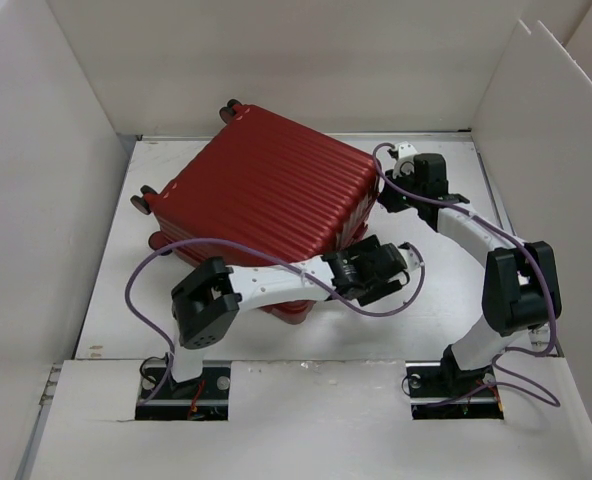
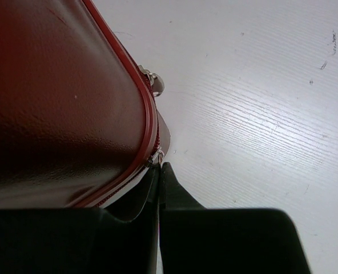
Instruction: Pack the luggage
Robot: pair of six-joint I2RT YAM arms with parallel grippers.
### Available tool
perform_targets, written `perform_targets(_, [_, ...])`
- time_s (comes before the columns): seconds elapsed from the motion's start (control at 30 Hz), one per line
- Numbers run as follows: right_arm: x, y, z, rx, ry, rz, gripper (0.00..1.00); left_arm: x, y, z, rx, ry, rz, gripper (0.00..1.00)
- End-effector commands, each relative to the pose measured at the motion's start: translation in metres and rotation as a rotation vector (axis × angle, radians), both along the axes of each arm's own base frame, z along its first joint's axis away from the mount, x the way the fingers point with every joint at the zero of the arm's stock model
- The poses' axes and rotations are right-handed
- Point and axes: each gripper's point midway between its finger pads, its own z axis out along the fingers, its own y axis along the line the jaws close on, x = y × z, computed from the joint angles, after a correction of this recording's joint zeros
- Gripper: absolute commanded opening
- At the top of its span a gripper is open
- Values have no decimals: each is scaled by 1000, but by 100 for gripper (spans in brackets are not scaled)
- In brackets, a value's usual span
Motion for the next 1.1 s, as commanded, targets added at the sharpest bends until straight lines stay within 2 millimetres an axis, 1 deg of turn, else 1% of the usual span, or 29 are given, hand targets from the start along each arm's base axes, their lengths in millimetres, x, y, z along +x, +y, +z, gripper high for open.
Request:
perform_targets(0.0, [34,-15,47,30,-203,-55,0,22,-1,28,-96,-112,157,77])
perform_targets(0.07, [32,-16,47,22,-206,-51,0,28,4,16,-77,-132,210,79])
perform_targets(0.1, [29,-15,43,25,-197,-43,0,35,7,8,-64,-164,263,81])
perform_targets(0.13, [29,-15,47,27,-205,-43,0,42,10,7,-51,-182,289,81])
perform_targets(0.2, [28,-20,43,17,-200,-48,0,49,12,-4,-30,-186,304,82])
perform_targets(0.23, [27,-20,47,18,-209,-48,0,53,13,-17,-12,-152,310,82])
perform_targets(0.3, [28,-20,47,11,-213,-44,0,58,15,-32,1,-101,332,82])
perform_targets(0.33, [28,-20,47,11,-213,-44,0,59,16,-46,27,-73,327,82])
perform_targets(0.37, [28,-20,47,11,-213,-44,0,66,21,-53,36,-57,342,82])
perform_targets(0.43, [28,-20,47,11,-213,-44,0,73,26,-60,52,-43,356,82])
perform_targets(0.47, [28,-20,47,11,-213,-44,0,76,29,-68,67,-15,343,83])
perform_targets(0.5, [28,-19,43,13,-203,-36,0,73,31,-73,76,-4,338,84])
perform_targets(0.53, [28,-19,43,14,-203,-35,0,78,35,-78,91,5,335,84])
perform_targets(0.57, [28,-19,43,14,-203,-35,0,74,37,-83,100,22,327,84])
perform_targets(0.6, [28,-19,43,14,-203,-35,0,73,43,-95,125,50,314,84])
perform_targets(0.63, [28,-19,43,14,-203,-35,0,75,41,-96,119,63,295,81])
perform_targets(0.67, [28,-19,43,14,-203,-35,0,71,47,-110,164,77,272,79])
perform_targets(0.7, [28,-19,43,14,-203,-35,0,68,46,-116,176,96,246,75])
perform_targets(0.73, [29,-18,47,15,-212,-36,0,64,47,-123,202,116,218,65])
perform_targets(0.77, [29,-18,47,15,-212,-36,0,63,47,-128,217,126,197,26])
perform_targets(0.8, [29,-18,47,15,-212,-36,0,57,47,-136,239,155,156,0])
perform_targets(0.83, [29,-18,47,22,-209,-40,0,60,54,-140,245,174,158,0])
perform_targets(0.87, [30,-22,47,21,-209,-49,0,60,54,-141,242,191,145,0])
perform_targets(0.9, [31,-22,42,20,-198,-49,0,60,58,-141,240,207,137,0])
perform_targets(0.93, [31,-22,42,20,-198,-49,0,56,59,-140,225,240,110,0])
perform_targets(0.97, [31,-22,42,20,-198,-49,0,56,64,-139,242,242,73,0])
perform_targets(1.0, [32,-22,38,18,-189,-49,0,50,69,-139,261,259,31,0])
perform_targets(1.03, [29,-22,32,16,-177,-49,0,31,84,-141,287,310,-31,0])
perform_targets(1.07, [27,-23,33,17,-178,-49,0,18,93,-140,313,323,-84,0])
